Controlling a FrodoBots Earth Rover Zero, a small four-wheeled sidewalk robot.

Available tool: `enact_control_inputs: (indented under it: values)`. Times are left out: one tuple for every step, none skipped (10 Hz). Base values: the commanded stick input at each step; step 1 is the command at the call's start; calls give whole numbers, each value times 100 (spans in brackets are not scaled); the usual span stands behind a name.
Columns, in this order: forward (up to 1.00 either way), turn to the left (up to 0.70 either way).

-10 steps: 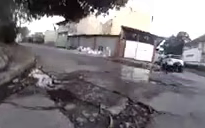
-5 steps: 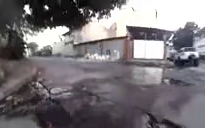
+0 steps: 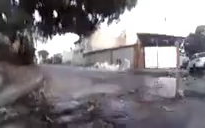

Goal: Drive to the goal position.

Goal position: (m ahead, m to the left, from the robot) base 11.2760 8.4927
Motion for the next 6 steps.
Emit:
enact_control_inputs:
  values:
    - [100, 0]
    - [100, 0]
    - [100, 0]
    - [100, 0]
    - [100, 0]
    - [100, 0]
